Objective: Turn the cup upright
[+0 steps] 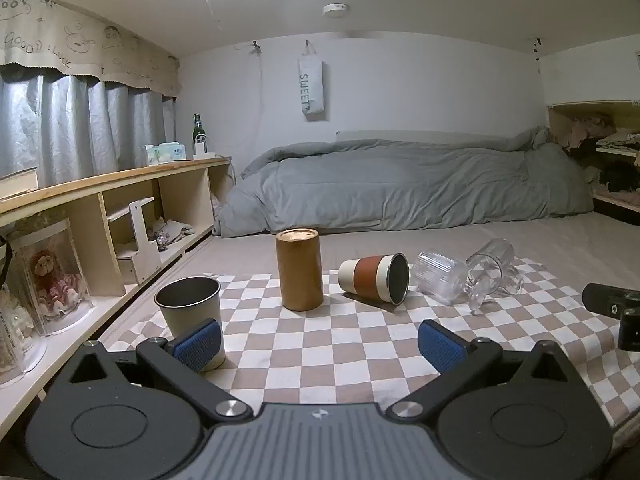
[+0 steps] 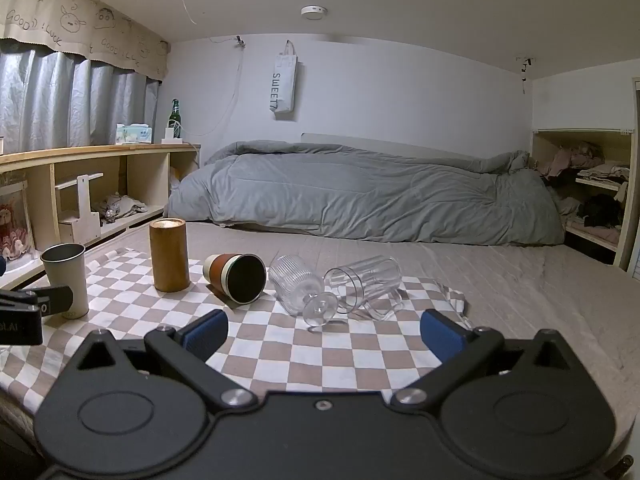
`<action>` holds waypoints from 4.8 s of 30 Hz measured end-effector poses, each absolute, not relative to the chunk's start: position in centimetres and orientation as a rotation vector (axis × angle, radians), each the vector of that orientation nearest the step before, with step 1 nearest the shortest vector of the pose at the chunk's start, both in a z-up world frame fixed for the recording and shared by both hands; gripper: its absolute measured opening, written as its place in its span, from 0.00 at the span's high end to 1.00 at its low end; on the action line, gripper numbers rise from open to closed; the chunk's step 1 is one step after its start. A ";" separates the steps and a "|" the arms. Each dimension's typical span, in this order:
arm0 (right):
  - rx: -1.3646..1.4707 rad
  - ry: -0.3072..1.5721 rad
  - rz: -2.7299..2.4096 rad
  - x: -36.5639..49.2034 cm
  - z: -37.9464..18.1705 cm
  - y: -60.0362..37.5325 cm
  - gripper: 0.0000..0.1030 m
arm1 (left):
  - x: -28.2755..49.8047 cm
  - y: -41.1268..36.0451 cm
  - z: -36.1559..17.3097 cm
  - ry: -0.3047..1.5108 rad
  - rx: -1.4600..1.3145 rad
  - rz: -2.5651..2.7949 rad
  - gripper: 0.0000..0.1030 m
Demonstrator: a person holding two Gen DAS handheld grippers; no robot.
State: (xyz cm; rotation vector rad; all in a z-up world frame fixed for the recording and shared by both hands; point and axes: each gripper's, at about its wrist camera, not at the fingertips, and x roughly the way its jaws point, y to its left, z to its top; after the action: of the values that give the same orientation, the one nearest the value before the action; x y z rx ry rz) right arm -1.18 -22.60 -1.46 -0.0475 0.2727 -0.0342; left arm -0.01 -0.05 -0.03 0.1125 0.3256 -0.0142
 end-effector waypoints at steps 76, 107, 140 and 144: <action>-0.061 0.278 -0.039 -1.2 -1.2 -22.5 0.00 | 0.0 0.0 0.0 0.332 0.105 -0.016 0.00; 0.010 0.335 -0.058 0.8 -0.6 -23.4 0.00 | -0.1 -0.3 -0.2 0.333 0.071 -0.076 0.00; 0.625 0.595 -0.335 32.4 -7.2 -31.9 0.11 | -0.5 4.9 -0.2 0.432 0.013 -0.076 0.00; 0.683 0.628 -0.333 33.4 -8.6 -32.1 0.19 | -0.3 5.1 -0.1 0.440 -0.008 -0.087 0.00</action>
State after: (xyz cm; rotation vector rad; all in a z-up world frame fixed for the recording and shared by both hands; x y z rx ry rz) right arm 33.36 -32.10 -8.63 0.6834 0.6279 -0.3330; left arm -0.35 5.11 -0.12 -0.0080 0.4399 -0.0873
